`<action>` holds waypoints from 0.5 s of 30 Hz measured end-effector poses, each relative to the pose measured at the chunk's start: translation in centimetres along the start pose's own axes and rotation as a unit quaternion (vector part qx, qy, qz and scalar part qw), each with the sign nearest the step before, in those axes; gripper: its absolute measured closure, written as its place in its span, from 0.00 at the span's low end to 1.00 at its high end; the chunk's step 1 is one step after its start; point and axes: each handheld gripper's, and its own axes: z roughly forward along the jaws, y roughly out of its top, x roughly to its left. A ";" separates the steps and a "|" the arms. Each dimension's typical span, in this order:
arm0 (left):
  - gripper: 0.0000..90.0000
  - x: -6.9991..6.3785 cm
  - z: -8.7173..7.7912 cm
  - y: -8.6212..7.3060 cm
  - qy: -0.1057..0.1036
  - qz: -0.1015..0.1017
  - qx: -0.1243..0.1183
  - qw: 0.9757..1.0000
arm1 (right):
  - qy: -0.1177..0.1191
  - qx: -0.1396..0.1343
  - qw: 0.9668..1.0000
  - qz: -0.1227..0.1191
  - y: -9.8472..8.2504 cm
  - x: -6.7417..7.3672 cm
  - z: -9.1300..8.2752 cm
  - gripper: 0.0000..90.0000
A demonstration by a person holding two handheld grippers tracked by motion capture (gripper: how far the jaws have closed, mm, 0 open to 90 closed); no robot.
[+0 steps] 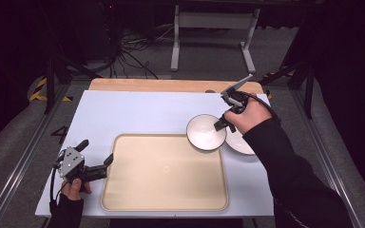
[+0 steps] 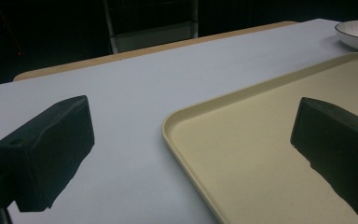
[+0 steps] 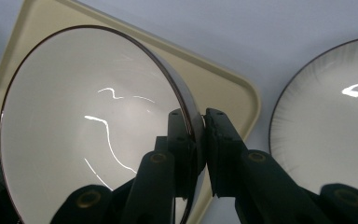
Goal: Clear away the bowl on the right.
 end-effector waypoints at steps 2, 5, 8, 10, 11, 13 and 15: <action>0.00 0.0 0.0 0.0 0.000 0.000 0.000 1.000 | 0.004 0.000 1.000 -0.003 0.1 0.5 0.2 0.90; 0.00 0.0 0.0 0.0 0.000 0.000 0.000 1.000 | 0.009 0.001 1.000 -0.011 0.3 1.3 0.5 0.89; 0.00 0.0 0.0 0.0 0.000 0.000 0.000 1.000 | 0.014 0.004 1.000 -0.019 0.5 2.0 0.8 0.89; 0.00 0.0 0.0 0.0 0.000 0.001 0.000 1.000 | 0.017 0.006 1.000 -0.022 0.6 2.6 0.9 0.89; 0.00 0.0 0.0 0.0 -0.001 0.001 0.000 1.000 | 0.018 0.006 1.000 -0.024 0.6 2.8 1.0 0.89; 0.00 0.0 0.0 0.0 -0.001 0.001 0.000 1.000 | 0.020 0.005 0.999 -0.026 0.7 3.1 1.0 0.89; 0.00 0.0 0.0 0.0 -0.001 0.001 0.001 1.000 | 0.027 0.004 0.999 -0.030 0.7 3.5 1.1 0.89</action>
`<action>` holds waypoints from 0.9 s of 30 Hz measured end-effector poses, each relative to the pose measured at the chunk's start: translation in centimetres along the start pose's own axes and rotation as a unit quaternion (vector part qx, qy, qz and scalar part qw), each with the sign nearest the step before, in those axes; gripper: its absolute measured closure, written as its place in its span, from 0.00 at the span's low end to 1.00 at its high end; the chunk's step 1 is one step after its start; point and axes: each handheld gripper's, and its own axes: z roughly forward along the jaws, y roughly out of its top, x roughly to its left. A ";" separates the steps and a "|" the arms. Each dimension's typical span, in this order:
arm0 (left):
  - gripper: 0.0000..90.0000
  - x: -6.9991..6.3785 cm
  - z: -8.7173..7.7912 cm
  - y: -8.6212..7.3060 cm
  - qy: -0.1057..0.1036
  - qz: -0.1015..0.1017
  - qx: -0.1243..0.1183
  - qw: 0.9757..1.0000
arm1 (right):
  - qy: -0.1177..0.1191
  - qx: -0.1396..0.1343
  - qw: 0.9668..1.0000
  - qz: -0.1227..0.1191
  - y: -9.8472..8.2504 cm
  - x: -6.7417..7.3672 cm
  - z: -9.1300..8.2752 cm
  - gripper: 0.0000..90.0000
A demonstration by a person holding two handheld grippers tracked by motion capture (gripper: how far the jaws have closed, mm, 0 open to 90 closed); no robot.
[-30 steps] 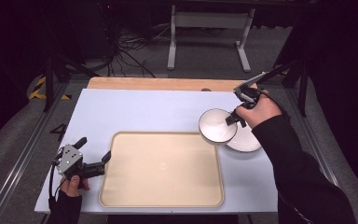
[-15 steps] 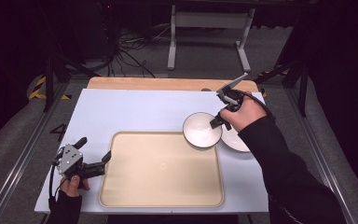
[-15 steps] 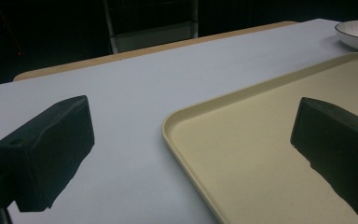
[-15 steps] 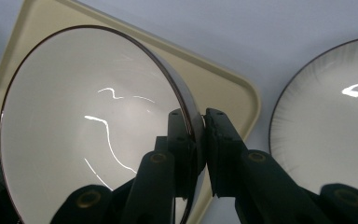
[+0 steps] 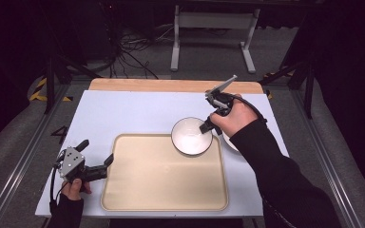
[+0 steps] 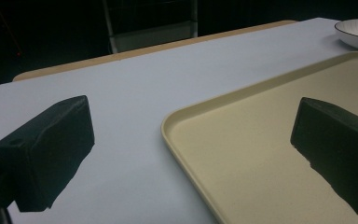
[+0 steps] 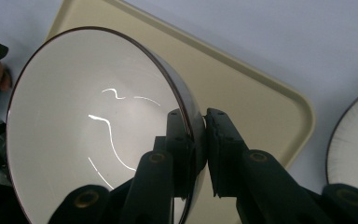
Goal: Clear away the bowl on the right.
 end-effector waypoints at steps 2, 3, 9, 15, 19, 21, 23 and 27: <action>0.00 0.0 0.0 0.0 0.000 0.000 0.000 1.000 | 0.005 0.000 1.000 -0.002 0.1 0.4 0.1 0.89; 0.00 0.0 0.0 0.0 0.000 0.000 0.000 1.000 | 0.005 0.000 1.000 -0.004 0.1 0.6 0.2 0.89; 0.00 0.0 0.0 0.0 -0.001 0.001 0.001 1.000 | 0.014 0.003 1.000 -0.018 0.5 1.9 0.7 0.88; 0.00 0.0 0.0 0.0 0.000 0.001 0.000 1.000 | 0.021 0.006 0.999 -0.029 0.8 2.8 1.2 0.88; 0.00 0.0 0.0 0.0 -0.001 0.002 0.001 1.000 | 0.030 0.006 0.999 -0.034 0.9 3.4 1.5 0.88; 0.00 0.0 0.0 0.0 -0.001 0.003 0.001 1.000 | 0.036 0.007 0.999 -0.039 1.0 3.8 1.8 0.88; 0.00 0.0 0.0 0.0 -0.001 0.003 0.001 1.000 | 0.038 0.007 0.998 -0.041 1.0 4.0 2.1 0.87; 0.00 0.0 0.0 0.0 -0.001 0.003 0.001 1.000 | 0.043 0.007 0.998 -0.048 1.2 4.3 2.8 0.87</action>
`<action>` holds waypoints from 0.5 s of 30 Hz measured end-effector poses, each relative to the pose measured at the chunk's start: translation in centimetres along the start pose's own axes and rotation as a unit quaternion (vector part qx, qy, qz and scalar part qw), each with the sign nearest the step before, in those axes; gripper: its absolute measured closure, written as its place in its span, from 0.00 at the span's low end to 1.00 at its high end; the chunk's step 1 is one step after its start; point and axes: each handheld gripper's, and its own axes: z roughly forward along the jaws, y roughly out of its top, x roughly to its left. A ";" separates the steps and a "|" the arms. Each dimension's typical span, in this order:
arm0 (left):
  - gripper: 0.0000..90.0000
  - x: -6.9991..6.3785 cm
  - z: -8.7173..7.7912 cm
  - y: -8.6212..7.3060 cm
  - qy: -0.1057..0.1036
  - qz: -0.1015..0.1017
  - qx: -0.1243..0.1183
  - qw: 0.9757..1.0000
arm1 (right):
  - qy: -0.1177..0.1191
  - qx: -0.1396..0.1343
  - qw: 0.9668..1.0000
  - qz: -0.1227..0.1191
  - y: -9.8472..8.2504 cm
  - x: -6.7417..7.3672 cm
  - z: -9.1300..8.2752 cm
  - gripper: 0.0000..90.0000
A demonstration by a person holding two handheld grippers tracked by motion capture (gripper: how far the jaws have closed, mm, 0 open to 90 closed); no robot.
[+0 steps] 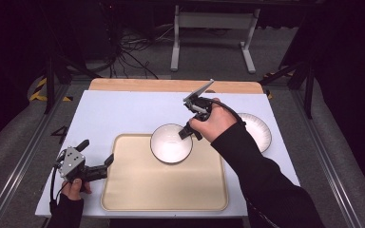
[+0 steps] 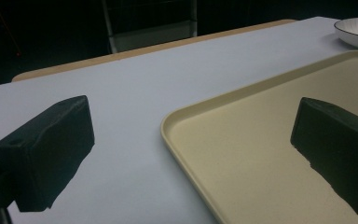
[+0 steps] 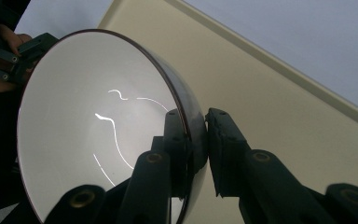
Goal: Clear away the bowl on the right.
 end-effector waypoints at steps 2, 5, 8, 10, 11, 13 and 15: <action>0.00 0.0 0.0 0.0 0.000 -0.001 0.000 1.000 | 0.001 0.000 1.000 0.000 0.1 0.1 0.4 0.86; 0.00 0.0 0.0 0.0 0.000 -0.002 0.000 1.000 | 0.004 0.002 1.000 -0.001 0.1 0.1 0.9 0.86; 0.00 0.0 0.0 0.0 0.000 -0.001 0.000 1.000 | 0.004 0.009 1.000 -0.003 0.1 0.2 1.9 0.86; 0.00 0.0 0.0 0.0 0.000 -0.002 0.000 1.000 | 0.006 0.013 1.000 -0.003 0.2 0.3 2.5 0.85; 0.00 0.0 0.0 0.0 0.000 -0.001 0.001 1.000 | 0.006 0.017 1.000 -0.004 0.1 0.3 2.9 0.85; 0.00 0.1 0.0 0.0 -0.001 -0.001 0.001 1.000 | 0.006 0.023 1.000 -0.003 0.1 0.3 3.5 0.85; 0.00 0.1 0.0 0.0 -0.001 -0.002 0.001 1.000 | 0.008 0.031 0.999 -0.001 0.1 0.3 4.3 0.85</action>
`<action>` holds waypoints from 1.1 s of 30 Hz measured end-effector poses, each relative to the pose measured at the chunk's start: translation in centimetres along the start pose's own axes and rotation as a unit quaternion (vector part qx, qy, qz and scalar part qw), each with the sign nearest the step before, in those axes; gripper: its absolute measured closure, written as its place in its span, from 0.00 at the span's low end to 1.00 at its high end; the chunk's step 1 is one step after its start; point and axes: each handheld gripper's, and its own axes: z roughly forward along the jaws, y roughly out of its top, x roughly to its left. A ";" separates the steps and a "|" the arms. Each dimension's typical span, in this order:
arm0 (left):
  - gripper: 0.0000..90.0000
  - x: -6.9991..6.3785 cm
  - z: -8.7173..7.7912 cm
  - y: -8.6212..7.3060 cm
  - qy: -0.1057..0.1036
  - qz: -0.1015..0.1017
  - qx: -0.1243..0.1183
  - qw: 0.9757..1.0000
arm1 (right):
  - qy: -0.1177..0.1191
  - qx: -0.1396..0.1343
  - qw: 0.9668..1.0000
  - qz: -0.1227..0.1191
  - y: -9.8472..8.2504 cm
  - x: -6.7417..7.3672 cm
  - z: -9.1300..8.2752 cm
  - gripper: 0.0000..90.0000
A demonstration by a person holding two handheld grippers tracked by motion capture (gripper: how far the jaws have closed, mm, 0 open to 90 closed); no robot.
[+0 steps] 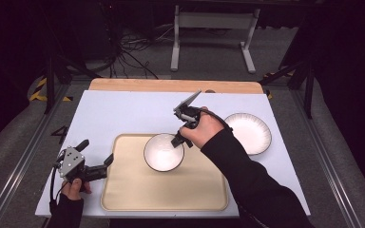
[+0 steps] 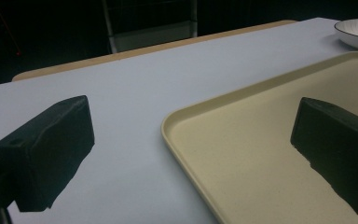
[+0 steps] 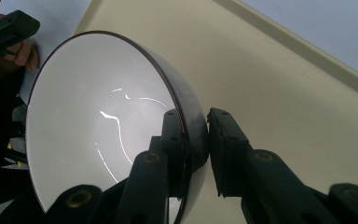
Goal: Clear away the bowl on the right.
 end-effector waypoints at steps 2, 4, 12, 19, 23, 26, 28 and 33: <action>0.00 0.0 0.0 0.0 0.000 0.000 0.000 1.000 | -0.001 0.001 1.000 0.000 0.0 0.0 0.3 0.85; 0.00 0.0 0.0 0.0 0.000 0.001 0.000 1.000 | 0.001 0.009 1.000 0.003 -0.1 -0.1 0.9 0.85; 0.00 0.0 0.0 0.0 0.001 0.001 -0.001 1.000 | 0.004 0.019 1.000 0.006 -0.3 -0.3 2.4 0.84; 0.00 0.0 0.0 0.0 0.001 0.001 -0.001 1.000 | 0.005 0.023 1.000 0.005 -0.4 -0.7 3.4 0.84; 0.00 0.0 0.0 0.0 0.001 0.001 -0.001 1.000 | 0.004 0.025 1.000 0.007 -0.6 -1.0 4.1 0.83; 0.00 0.0 0.0 0.0 0.001 0.001 -0.001 1.000 | 0.003 0.028 1.000 0.008 -0.7 -1.2 4.5 0.83; 0.00 -0.1 0.0 0.0 0.001 0.001 0.000 1.000 | 0.004 0.029 0.999 0.012 -0.7 -1.3 4.6 0.83; 0.00 -0.1 0.0 0.0 0.001 0.002 0.000 1.000 | 0.007 0.028 0.999 0.017 -0.8 -1.6 5.1 0.83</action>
